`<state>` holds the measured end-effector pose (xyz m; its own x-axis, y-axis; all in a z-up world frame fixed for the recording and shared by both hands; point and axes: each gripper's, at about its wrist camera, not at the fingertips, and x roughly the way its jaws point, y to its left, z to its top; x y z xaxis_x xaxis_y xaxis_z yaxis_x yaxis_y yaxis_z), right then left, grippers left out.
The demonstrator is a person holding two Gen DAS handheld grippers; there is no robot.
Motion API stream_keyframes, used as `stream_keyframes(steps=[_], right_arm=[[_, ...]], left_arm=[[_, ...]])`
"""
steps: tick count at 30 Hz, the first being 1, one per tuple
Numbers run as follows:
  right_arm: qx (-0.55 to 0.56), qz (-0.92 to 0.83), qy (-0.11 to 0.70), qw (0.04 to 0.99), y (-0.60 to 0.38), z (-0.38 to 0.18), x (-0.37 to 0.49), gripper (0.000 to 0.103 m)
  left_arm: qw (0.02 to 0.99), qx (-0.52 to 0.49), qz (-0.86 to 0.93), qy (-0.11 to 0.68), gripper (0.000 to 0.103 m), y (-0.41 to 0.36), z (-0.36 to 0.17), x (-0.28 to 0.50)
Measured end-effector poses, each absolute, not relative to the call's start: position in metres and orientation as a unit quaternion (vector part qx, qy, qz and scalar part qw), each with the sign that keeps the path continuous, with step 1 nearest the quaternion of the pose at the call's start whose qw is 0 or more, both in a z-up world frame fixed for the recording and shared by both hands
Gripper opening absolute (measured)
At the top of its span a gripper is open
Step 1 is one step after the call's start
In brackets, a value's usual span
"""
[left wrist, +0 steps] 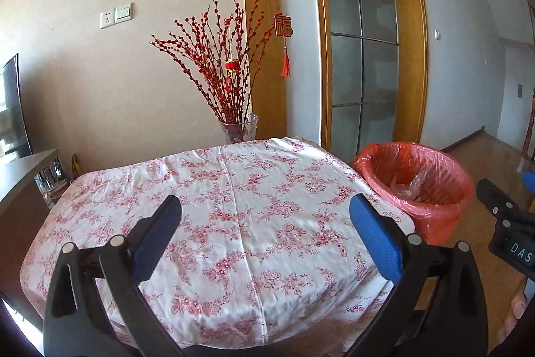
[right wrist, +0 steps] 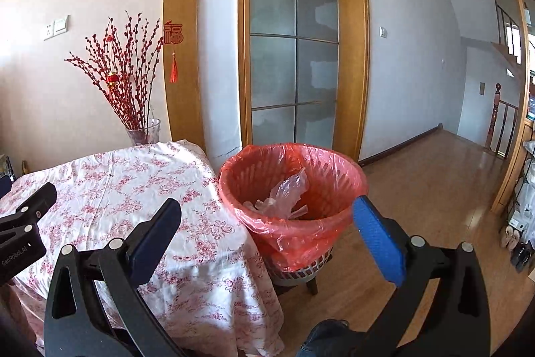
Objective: Collect trash
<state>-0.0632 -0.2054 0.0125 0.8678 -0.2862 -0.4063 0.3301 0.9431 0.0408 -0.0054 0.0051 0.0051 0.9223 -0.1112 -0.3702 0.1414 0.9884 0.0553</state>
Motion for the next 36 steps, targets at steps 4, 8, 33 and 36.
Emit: stream_keyframes(steps=[4, 8, 33, 36], right_arm=[[0.048, -0.157, 0.218, 0.962, -0.198, 0.006, -0.065, 0.101], [0.044, -0.155, 0.231, 0.96, -0.192, 0.001, -0.065, 0.101], [0.059, -0.154, 0.249, 0.954, -0.198, -0.008, -0.063, 0.101], [0.059, -0.152, 0.249, 0.955, -0.198, -0.008, -0.063, 0.101]], left_arm=[[0.979, 0.03, -0.052, 0.193, 0.099, 0.011, -0.001, -0.01], [0.978, 0.032, -0.049, 0.199, 0.099, 0.012, -0.006, -0.013], [0.968, 0.016, -0.053, 0.244, 0.099, 0.01, -0.019, -0.007], [0.969, 0.017, -0.053, 0.241, 0.099, 0.009, -0.017, -0.007]])
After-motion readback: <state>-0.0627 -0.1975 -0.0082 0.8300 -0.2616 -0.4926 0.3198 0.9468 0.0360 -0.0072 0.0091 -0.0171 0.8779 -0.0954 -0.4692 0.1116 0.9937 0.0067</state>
